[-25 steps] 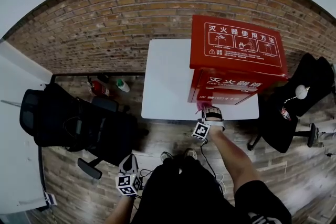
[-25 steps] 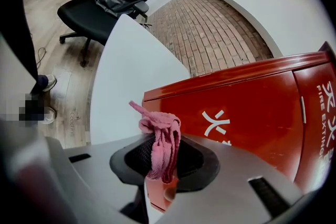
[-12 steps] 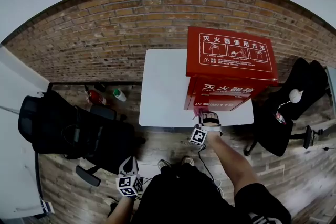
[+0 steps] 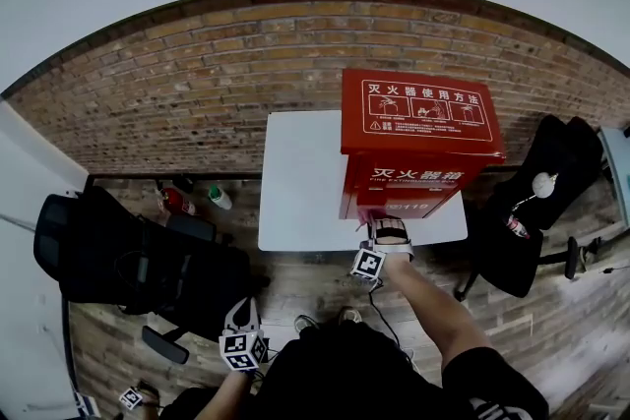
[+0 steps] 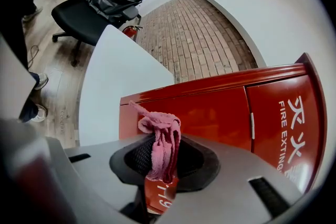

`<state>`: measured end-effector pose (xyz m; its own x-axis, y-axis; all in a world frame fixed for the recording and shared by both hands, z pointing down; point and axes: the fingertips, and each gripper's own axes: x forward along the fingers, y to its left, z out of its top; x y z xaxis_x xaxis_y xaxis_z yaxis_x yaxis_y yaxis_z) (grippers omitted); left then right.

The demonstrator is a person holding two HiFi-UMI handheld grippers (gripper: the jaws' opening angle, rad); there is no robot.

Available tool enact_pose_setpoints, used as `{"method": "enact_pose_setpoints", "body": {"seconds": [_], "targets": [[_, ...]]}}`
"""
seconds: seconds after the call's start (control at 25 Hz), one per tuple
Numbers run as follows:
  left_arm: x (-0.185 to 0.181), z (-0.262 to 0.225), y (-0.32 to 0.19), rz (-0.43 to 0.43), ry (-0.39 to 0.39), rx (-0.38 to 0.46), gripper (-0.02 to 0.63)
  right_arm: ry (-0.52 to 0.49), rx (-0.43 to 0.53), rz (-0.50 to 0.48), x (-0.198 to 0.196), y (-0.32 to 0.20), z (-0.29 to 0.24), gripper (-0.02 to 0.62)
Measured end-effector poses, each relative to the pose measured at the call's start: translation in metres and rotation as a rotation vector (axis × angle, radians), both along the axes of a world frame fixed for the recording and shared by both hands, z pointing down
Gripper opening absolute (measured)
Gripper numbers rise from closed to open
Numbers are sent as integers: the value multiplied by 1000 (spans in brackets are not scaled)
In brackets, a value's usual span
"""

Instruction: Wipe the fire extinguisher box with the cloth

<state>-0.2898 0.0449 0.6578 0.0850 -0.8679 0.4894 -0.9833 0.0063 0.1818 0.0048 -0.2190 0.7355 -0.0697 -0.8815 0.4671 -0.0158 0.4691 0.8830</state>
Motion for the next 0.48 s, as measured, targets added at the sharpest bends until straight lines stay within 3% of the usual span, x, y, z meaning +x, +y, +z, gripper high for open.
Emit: {"method": "enact_pose_setpoints", "body": {"seconds": [0.48], "targets": [[-1, -3, -9, 30, 14, 30, 22, 4, 81, 6, 2, -2, -48, 100]]}}
